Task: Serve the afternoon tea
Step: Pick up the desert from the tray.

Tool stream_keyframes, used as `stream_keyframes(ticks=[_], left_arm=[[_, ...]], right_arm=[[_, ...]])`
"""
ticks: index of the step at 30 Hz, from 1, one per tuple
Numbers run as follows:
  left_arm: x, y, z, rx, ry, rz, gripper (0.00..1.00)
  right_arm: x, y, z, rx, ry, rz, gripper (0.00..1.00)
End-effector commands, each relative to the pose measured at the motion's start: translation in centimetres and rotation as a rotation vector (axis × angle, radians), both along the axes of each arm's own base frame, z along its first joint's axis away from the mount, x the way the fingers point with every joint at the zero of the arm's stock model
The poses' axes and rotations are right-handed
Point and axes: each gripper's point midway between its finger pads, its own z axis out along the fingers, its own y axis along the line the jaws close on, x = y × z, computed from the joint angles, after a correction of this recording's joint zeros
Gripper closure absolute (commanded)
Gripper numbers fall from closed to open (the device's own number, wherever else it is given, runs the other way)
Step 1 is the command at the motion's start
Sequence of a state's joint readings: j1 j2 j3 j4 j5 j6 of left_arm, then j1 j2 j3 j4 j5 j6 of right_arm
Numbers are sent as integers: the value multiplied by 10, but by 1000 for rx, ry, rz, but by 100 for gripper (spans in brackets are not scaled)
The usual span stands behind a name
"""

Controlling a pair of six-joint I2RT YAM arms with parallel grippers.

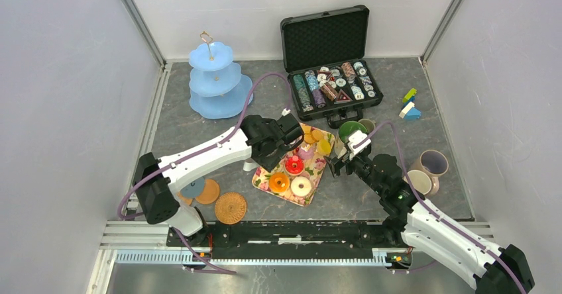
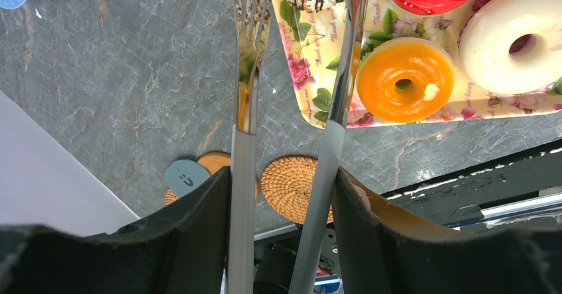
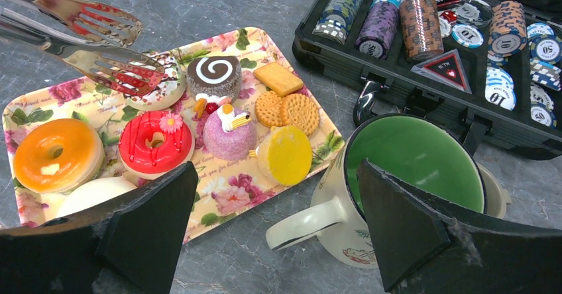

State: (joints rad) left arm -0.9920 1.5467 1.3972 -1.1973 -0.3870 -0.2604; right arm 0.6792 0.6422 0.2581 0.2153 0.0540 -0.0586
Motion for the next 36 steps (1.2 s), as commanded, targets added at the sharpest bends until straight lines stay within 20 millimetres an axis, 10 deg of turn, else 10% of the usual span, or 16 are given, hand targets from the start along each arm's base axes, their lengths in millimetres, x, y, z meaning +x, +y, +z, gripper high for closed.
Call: stream_keyframes(ticks=[1,36], left_arm=[[9,-15,10,-54,-43,22,40],[15,-11,-15,41,-34,7,38]], right_arm=[[3,3,23,33,-51,0,2],[3,4,22,33,-47,5,2]])
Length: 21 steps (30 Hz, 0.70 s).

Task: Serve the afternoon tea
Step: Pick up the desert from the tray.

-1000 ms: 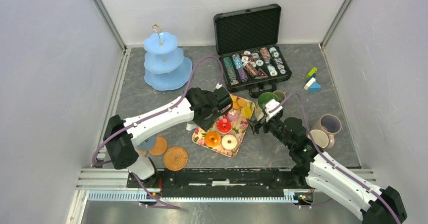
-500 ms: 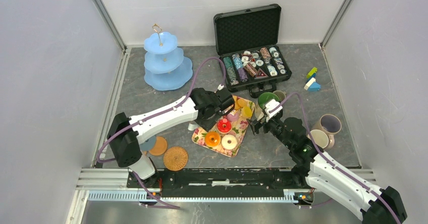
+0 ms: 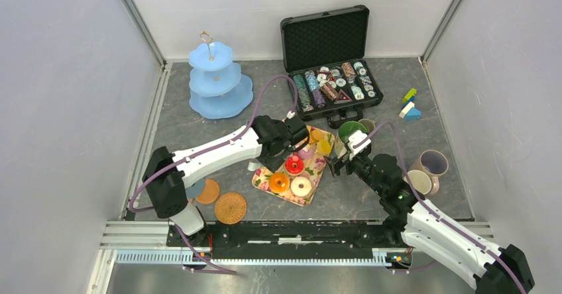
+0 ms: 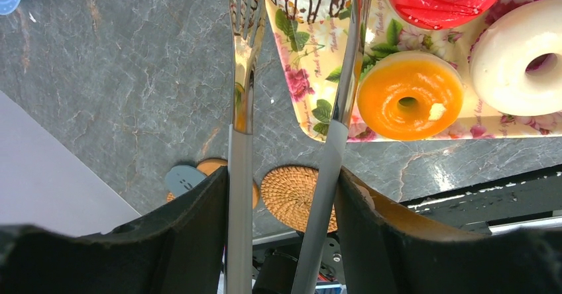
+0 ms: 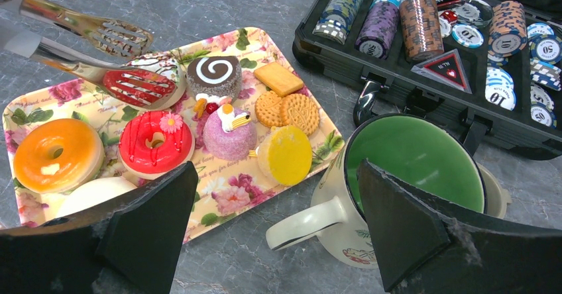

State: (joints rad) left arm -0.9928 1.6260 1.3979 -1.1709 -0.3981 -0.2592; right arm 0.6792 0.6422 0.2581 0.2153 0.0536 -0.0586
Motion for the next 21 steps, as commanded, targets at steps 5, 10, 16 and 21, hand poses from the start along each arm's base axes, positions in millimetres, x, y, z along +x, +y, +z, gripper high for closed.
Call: stream_keyframes(ticks=[5,10,16,21], left_arm=[[9,-6,2,-7,-50,4,37],[9,-7,1,-13,-46,1,37],[7,-8,-4,-10,-27,-2,36],[5,-7,-6,-2,-19,-6,37]], right_arm=[[3,4,20,31,-45,5,2],[3,4,20,29,-43,5,2],[3,4,20,30,-43,7,2],[3,5,20,31,-44,8,2]])
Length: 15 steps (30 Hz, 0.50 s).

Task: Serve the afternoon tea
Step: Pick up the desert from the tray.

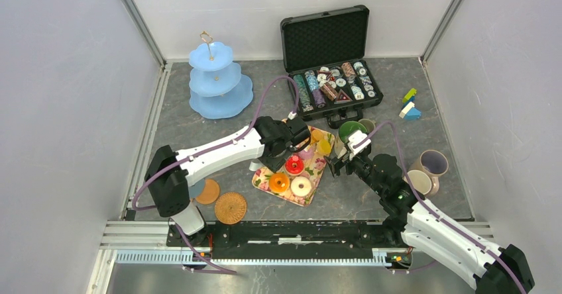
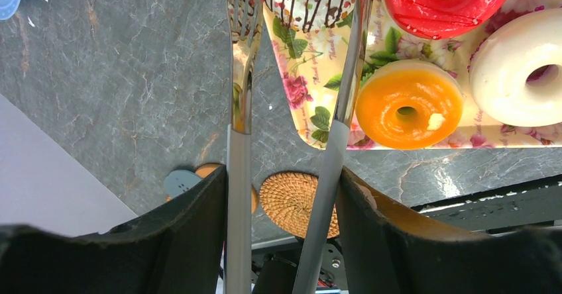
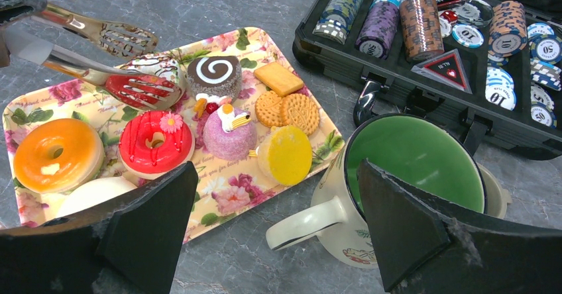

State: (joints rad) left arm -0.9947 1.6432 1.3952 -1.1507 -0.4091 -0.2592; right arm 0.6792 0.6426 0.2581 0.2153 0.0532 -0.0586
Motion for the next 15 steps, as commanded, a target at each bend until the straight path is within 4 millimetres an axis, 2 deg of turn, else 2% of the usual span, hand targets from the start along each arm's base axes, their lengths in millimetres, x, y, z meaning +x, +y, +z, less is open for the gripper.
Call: stream_keyframes(ticks=[1,7,15], left_arm=[[1,-2,-2,-3,-8,-7,37],[0,-2,-2,-3,-9,-8,40],[1,0,4,-17,-31,3,54]], right_arm=[[3,5,20,30,-43,8,2],[3,5,20,31,-44,8,2],[3,4,20,29,-42,5,2]])
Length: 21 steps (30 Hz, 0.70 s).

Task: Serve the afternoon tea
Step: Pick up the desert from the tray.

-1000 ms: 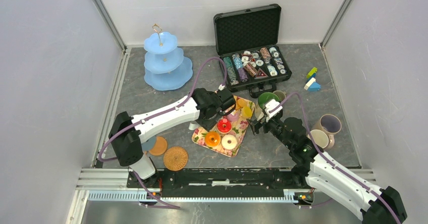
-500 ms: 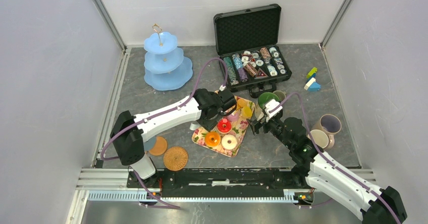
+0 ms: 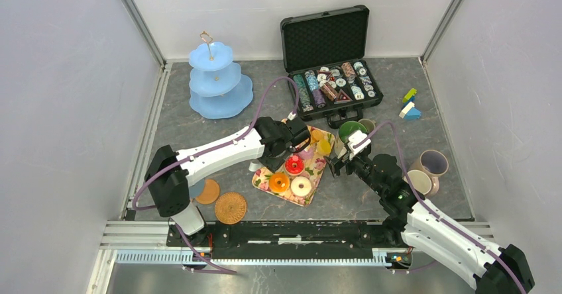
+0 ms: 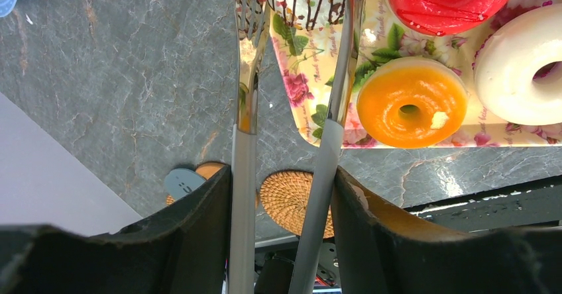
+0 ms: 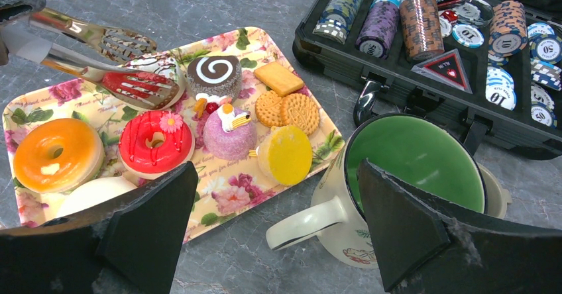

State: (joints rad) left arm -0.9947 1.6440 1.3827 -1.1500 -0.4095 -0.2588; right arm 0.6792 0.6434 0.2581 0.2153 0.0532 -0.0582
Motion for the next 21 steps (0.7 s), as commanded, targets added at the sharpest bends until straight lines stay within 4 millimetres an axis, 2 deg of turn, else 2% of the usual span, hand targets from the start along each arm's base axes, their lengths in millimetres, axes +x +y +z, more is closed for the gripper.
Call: stream_keyframes(ticks=[1,8,14,17,21], left_arm=[[3,-2,9,-32,-42,5,54],[9,4,28,-50,-113,13,55],[26,12,51,10,-206,-3,54],[45,18,59,97,-278,-13,54],[83,29,70,228,-365,6,51]], right_arm=[[3,4,20,29,-43,5,2],[3,4,20,30,-42,4,2],[3,4,19,29,-41,6,2],[2,4,21,33,-43,8,2],[2,5,21,35,-43,11,2]])
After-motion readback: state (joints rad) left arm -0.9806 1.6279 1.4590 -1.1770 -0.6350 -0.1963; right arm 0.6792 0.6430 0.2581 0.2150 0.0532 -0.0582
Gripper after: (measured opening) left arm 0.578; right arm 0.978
